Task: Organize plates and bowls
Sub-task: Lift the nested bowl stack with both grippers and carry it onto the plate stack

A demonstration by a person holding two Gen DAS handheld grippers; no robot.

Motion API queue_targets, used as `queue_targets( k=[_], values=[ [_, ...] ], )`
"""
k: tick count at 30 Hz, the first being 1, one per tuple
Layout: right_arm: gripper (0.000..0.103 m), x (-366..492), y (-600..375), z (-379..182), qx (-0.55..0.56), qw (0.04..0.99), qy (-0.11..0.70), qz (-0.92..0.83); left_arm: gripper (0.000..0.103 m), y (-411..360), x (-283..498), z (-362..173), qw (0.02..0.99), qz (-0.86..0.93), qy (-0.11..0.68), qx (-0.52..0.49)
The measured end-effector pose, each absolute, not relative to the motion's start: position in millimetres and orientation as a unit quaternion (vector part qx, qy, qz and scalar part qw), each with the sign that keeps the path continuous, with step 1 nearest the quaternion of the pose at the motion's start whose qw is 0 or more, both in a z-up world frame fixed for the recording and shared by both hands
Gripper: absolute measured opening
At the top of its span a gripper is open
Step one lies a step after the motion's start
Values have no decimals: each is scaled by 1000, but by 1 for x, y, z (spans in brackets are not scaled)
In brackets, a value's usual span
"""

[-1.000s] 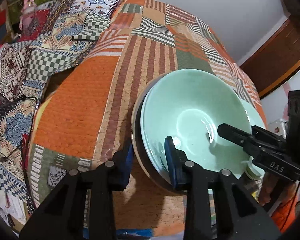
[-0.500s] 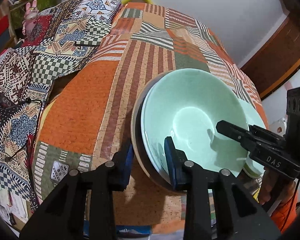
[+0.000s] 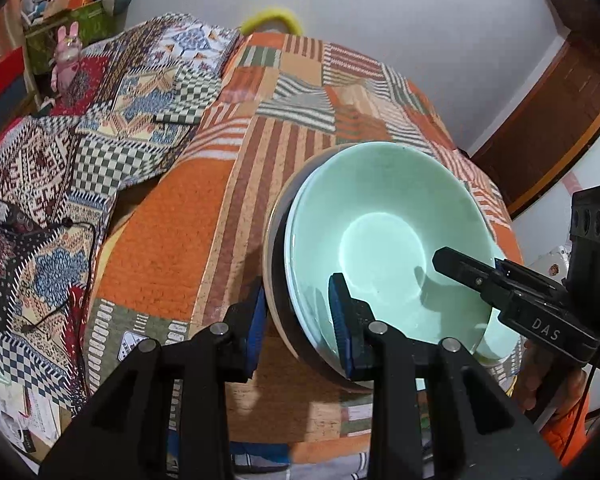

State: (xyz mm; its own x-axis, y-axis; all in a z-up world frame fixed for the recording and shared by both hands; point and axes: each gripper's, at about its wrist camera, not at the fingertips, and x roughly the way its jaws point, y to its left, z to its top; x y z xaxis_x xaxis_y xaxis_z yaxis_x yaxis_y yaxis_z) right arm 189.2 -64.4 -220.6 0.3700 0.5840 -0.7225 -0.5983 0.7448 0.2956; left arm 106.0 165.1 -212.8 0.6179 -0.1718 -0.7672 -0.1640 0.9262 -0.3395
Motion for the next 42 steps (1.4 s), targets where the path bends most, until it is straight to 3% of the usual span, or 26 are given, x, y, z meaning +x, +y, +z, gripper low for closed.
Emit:
queue_targets(
  k=[21, 42],
  values=[
    [30, 178, -157, -181, 29, 869, 389, 304, 31, 68, 123, -162, 897, -66, 418, -129],
    [30, 178, -231, -204, 57, 874, 420, 235, 31, -12, 161, -190, 874, -121, 464, -79]
  ],
)
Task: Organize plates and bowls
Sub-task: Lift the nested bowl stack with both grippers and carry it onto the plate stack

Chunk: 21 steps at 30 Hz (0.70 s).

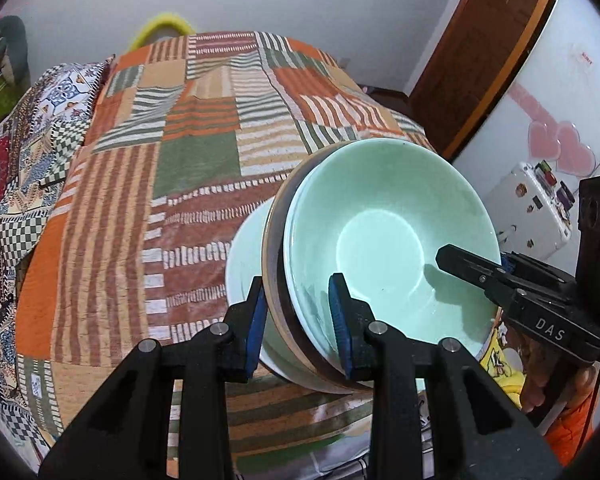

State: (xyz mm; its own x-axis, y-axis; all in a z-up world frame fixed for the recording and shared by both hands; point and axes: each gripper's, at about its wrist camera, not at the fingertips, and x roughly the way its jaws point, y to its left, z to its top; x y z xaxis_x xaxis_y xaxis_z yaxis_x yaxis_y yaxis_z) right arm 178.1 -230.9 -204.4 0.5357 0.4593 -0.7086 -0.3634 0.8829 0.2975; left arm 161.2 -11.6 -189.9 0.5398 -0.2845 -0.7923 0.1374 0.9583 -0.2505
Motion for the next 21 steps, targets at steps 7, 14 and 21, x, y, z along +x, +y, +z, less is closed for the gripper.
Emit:
queue_targets(
  k=[7, 14, 21],
  values=[
    [30, 182, -233, -215, 62, 867, 437, 233, 31, -14, 167, -202, 867, -121, 478, -79],
    [30, 185, -233, -218, 66, 865, 438, 234, 31, -11, 172, -205, 864, -125, 480, -91],
    [33, 188, -234, -221, 81, 862, 439, 241, 31, -3, 177, -210, 856, -130, 486, -120]
  ],
)
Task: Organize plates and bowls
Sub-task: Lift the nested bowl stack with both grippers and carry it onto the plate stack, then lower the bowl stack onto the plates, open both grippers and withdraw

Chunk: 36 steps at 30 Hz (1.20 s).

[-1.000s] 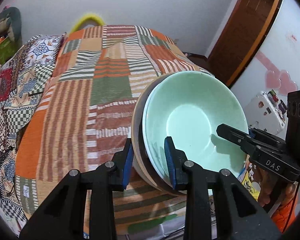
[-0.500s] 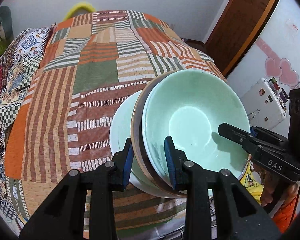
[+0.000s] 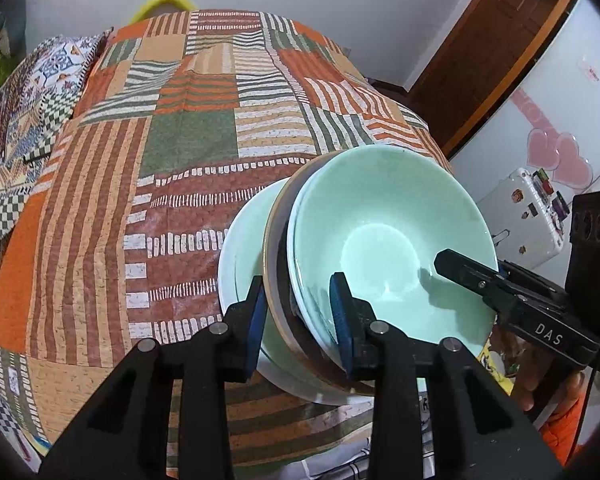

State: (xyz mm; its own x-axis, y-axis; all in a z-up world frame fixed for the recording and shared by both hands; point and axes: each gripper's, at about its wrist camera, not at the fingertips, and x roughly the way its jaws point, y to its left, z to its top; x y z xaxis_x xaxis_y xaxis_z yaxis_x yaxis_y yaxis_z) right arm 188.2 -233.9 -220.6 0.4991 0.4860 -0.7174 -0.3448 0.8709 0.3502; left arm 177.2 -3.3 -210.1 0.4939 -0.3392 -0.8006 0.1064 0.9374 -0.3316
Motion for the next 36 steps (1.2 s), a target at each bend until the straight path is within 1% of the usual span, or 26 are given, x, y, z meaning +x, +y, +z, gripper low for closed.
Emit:
queue_targets(
  k=[2, 7, 15, 18, 24, 26, 28, 33, 34, 36],
  values=[
    [37, 189, -233, -220, 83, 862, 438, 242, 31, -2, 179, -211, 856, -128, 485, -123],
    [41, 188, -229, -213, 72, 871, 421, 241, 31, -6, 174, -200, 876, -112, 460, -89],
    [42, 184, -235, -204, 62, 879, 412, 232, 32, 0, 165, -178, 890, -107, 434, -94],
    [42, 179, -239, -191, 60, 885, 399, 233, 32, 1, 157, -161, 901, -104, 412, -89],
    [42, 158, -244, -142, 51, 908, 333, 247, 37, -3, 126, -105, 935, -105, 331, -72],
    [46, 148, -244, -123, 46, 917, 305, 253, 37, -4, 115, -87, 946, -99, 303, -64],
    [49, 136, -244, -105, 41, 925, 274, 259, 38, -5, 104, -71, 954, -94, 278, -58],
    [51, 110, -243, -68, 33, 939, 210, 269, 46, -4, 76, -35, 968, -93, 227, -60],
    [54, 105, -244, -62, 33, 942, 199, 269, 47, -4, 72, -30, 970, -91, 218, -59],
    [58, 97, -244, -53, 32, 945, 179, 271, 54, -4, 61, -18, 975, -86, 197, -57]
  ],
)
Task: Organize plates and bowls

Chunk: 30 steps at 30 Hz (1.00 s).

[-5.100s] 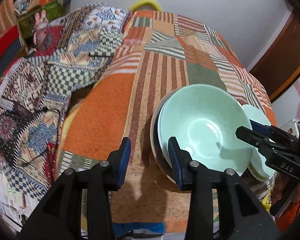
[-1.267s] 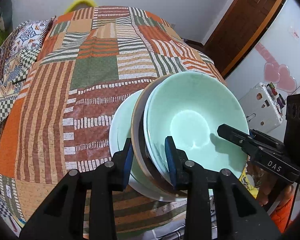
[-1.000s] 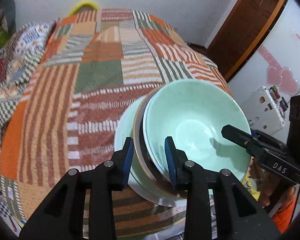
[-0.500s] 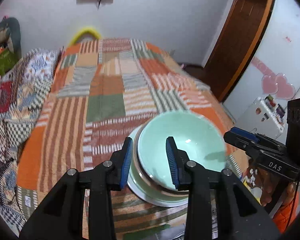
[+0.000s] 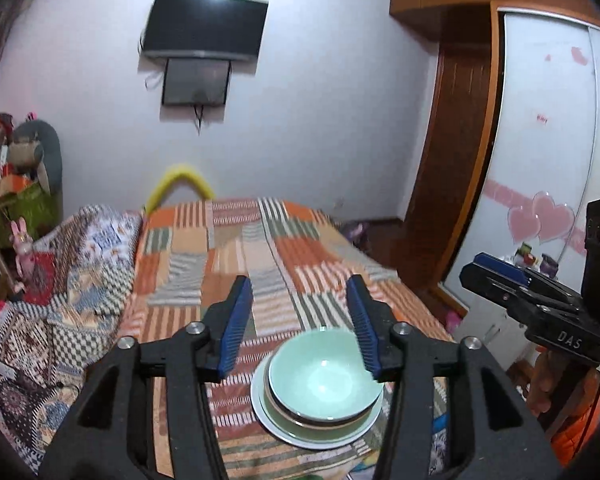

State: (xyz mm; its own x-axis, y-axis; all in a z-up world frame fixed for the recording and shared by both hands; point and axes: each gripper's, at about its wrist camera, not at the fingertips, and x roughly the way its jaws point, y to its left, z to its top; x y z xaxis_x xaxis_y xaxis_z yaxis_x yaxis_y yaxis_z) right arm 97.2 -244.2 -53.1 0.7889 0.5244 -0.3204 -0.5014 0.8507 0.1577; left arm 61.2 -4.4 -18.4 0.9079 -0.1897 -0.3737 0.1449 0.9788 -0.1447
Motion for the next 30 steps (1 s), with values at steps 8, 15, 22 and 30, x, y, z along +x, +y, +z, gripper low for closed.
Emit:
queue_targets(
  k=[8, 15, 22, 30],
  values=[
    [79, 69, -247, -27, 28, 957, 109, 269, 93, -6, 27, 6, 987, -70, 135, -49],
    [100, 61, -246, -25, 33, 959, 86, 269, 101, -8, 12, 12, 991, -59, 114, -45],
    [103, 58, -246, -27, 38, 960, 84, 266, 102, -15, 5, 9, 992, -50, 109, -33],
    [103, 52, -250, -27, 33, 960, 80, 267, 102, -15, 5, 5, 992, -46, 110, -31]
  ],
)
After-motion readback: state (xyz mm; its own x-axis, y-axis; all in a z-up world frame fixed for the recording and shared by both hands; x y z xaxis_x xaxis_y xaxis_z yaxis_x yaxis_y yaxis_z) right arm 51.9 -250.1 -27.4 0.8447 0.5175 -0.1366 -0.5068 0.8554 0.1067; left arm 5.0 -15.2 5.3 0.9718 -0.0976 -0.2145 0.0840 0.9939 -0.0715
